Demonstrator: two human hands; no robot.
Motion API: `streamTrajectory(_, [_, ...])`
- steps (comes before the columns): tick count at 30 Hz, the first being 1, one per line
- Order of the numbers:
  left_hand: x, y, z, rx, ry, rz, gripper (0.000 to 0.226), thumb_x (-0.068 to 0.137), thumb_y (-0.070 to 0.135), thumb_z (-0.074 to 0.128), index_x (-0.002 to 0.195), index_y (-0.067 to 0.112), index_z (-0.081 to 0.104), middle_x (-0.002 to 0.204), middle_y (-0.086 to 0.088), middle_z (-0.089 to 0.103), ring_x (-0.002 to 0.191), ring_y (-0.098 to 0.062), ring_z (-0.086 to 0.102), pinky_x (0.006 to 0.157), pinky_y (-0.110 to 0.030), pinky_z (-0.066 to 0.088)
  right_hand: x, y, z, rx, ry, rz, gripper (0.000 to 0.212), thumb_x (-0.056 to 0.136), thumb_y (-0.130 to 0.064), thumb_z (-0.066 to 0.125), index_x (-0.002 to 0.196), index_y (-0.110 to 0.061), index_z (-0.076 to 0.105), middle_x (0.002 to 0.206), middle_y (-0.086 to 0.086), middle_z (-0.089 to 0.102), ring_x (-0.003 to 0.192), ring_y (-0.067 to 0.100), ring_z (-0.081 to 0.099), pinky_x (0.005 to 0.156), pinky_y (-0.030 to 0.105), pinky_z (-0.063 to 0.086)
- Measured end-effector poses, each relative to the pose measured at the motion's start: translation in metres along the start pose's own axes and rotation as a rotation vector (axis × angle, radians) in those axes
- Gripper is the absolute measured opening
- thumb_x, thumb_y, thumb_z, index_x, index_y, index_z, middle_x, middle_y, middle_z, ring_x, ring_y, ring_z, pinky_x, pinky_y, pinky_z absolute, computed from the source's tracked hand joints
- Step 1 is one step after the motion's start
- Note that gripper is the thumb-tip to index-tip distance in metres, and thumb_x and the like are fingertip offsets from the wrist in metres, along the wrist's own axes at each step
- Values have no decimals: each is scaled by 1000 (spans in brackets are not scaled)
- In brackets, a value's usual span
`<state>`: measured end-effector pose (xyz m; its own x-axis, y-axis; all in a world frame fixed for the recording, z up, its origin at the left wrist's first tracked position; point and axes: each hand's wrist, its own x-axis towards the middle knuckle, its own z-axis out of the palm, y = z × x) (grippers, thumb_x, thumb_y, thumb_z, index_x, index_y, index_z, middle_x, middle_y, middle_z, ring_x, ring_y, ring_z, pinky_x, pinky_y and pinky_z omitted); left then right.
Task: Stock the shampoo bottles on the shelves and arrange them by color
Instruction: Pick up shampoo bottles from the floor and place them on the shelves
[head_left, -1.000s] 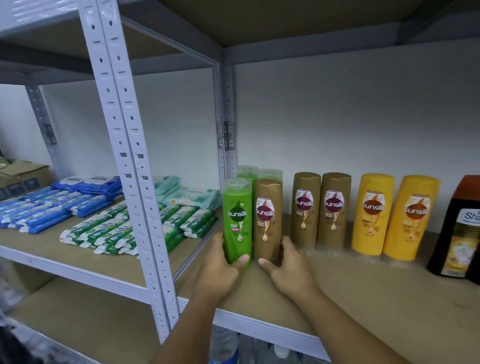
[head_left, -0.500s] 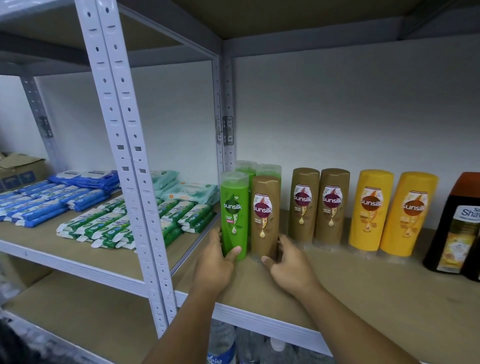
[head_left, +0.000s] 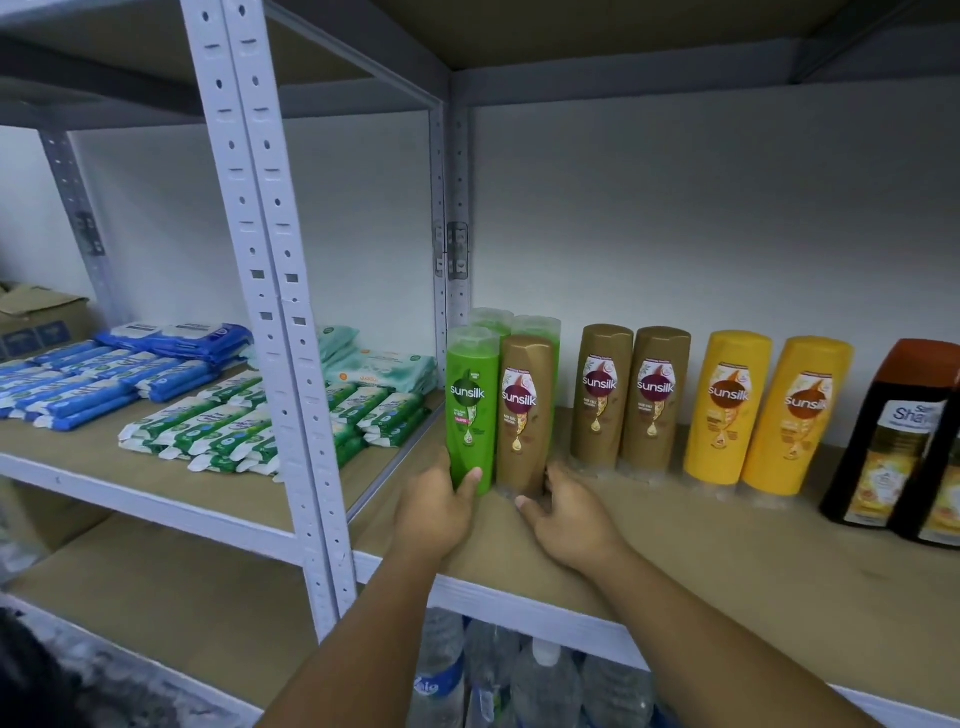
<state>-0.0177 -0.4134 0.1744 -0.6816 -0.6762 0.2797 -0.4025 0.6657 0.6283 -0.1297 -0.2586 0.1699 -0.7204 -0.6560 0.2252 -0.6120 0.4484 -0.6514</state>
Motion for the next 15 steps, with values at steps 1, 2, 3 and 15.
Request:
streamTrajectory(1, [-3,2,-2,59,-22,-13,44,98,54,49,116,15,59,89,-11,71,93,-35,65,90,-44,49,-6,-1,-3,-57,-37,0,51,86,-45,60,130,-21,51,122,6,67,112,26,63,94,39,51])
streamTrajectory(2, [-9,4,-6,113,-47,-26,46,97,54,48,115,14,59,86,-12,71,94,-36,65,98,-47,46,-15,-2,-6,-115,-67,7,58,86,-49,56,135,-20,46,123,10,65,114,30,61,95,40,50])
streamTrajectory(3, [-15,6,-10,146,-78,-31,47,96,56,49,113,13,59,86,-11,70,94,-35,65,99,-46,46,-23,-3,-10,-156,-95,12,63,85,-53,52,138,-20,42,125,13,64,115,33,59,96,40,49])
streamTrajectory(15, [-163,21,-32,202,-313,280,51,103,39,49,146,12,46,154,-5,43,145,-23,35,112,-35,32,-172,-29,-64,-450,-391,-178,63,107,-42,38,160,-14,19,168,2,13,154,17,9,123,33,4])
